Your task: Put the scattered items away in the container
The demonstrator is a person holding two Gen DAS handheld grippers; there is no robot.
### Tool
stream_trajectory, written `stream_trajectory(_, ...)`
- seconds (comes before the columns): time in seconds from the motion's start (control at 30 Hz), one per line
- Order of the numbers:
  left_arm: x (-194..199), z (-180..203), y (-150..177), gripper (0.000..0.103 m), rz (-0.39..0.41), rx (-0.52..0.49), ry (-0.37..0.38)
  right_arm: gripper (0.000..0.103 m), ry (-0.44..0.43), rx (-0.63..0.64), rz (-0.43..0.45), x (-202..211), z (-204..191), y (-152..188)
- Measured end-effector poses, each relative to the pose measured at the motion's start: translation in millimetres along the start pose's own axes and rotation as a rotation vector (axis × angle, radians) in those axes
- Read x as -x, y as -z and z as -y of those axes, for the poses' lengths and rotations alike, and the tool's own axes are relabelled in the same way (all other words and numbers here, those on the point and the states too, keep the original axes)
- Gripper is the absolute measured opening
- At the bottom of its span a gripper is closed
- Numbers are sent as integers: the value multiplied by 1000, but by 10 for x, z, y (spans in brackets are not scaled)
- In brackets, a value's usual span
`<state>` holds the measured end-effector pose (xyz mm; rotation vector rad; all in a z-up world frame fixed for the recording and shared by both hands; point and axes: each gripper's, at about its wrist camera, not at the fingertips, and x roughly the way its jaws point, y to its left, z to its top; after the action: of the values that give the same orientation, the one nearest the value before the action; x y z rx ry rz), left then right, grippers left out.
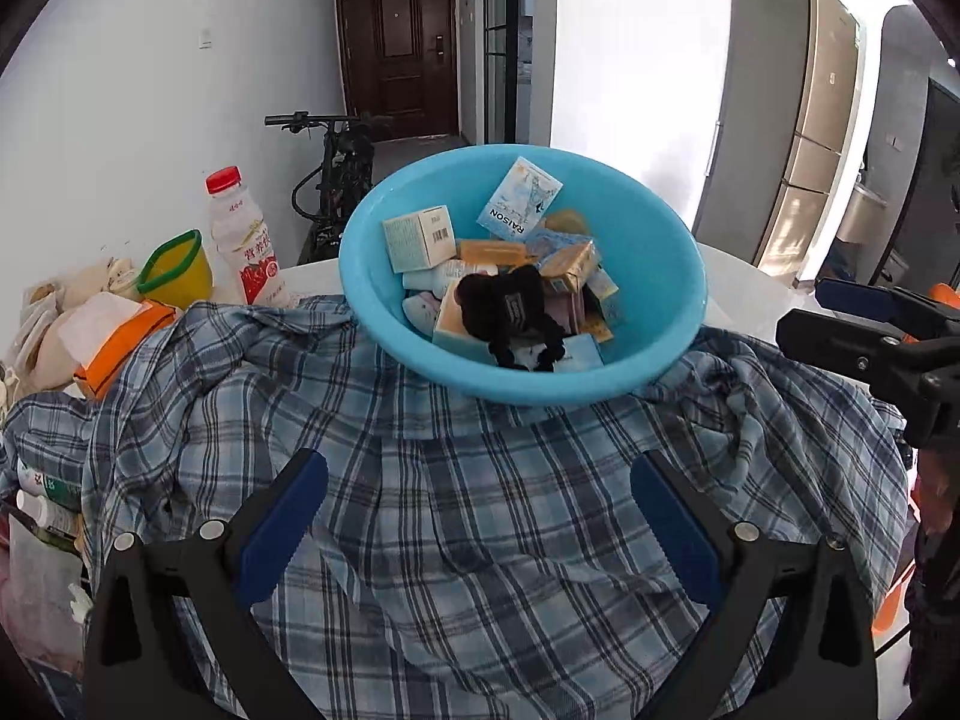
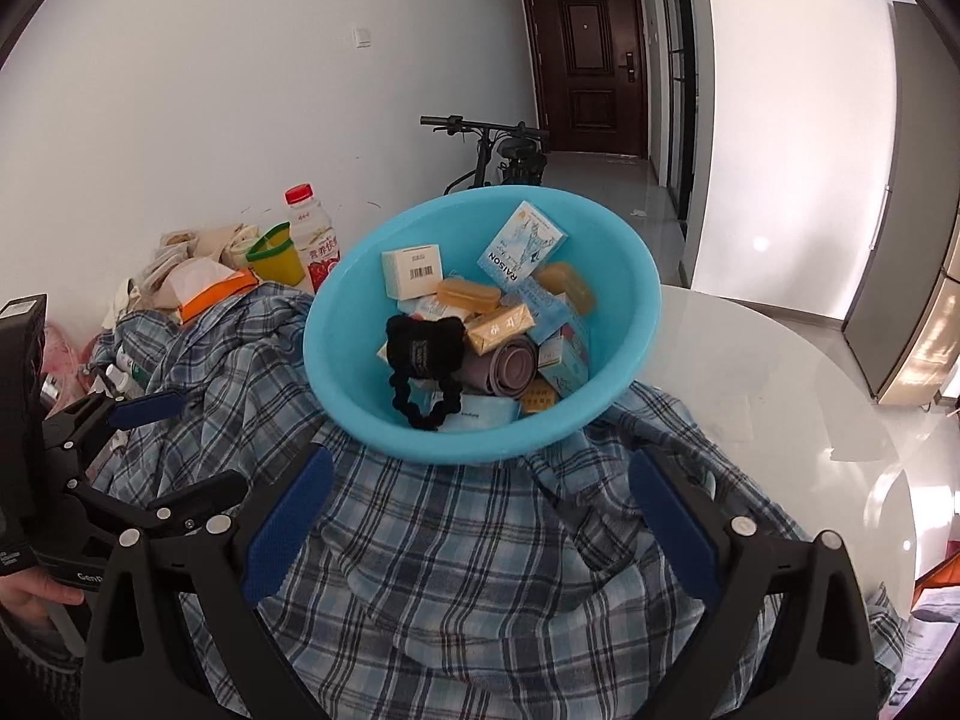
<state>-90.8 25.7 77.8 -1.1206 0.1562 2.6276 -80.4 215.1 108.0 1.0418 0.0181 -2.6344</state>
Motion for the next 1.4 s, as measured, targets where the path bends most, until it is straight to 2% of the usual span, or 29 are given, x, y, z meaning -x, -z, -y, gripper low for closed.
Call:
stream_trajectory(0.2,81,49,159,102,3,-12,-1,98,17,33,8,95,-71,134)
stream_trajectory(0.3,120,33,162,102,24,7,-6,98,53,26,49,146,-85,167)
stream_trajectory(0.37,196,7,185,102,73,30,-31,98,62,12,119,235,-90,215)
stream_trajectory(0.47,361,-36,291,102,196,66,-102,101,41,-6,273,397,-92,350)
stream_trajectory(0.53,439,-41,393,103,275,79,-143,101,65,-22,370,473,-92,473)
stream_trajectory(0.6,527,-52,524,103,378,108,-138,102,99,-15,467,548,-121,608)
stream_trajectory(0.67,578,-90,627,103,444,142,-136,102,148,15,550,613,-188,740)
stream_trajectory(0.77,560,-112,751,103,477,157,-127,102,203,78,619,653,-318,918)
stream_trajectory(0.9,482,-45,875,103,493,123,-126,102,234,113,586,583,-408,1062)
stream_trajectory(1.0,431,34,957,103,498,68,-147,102,229,78,559,496,-346,1164)
stream_trajectory(1.07,395,42,1016,103,500,65,-153,102,229,53,555,459,-293,1241)
stream_trajectory(1.23,244,74,1097,103,460,62,-114,102,207,-10,514,342,-180,1365)
stream_trajectory(1.4,168,135,1161,103,467,45,-126,102,215,-7,510,273,-162,1468)
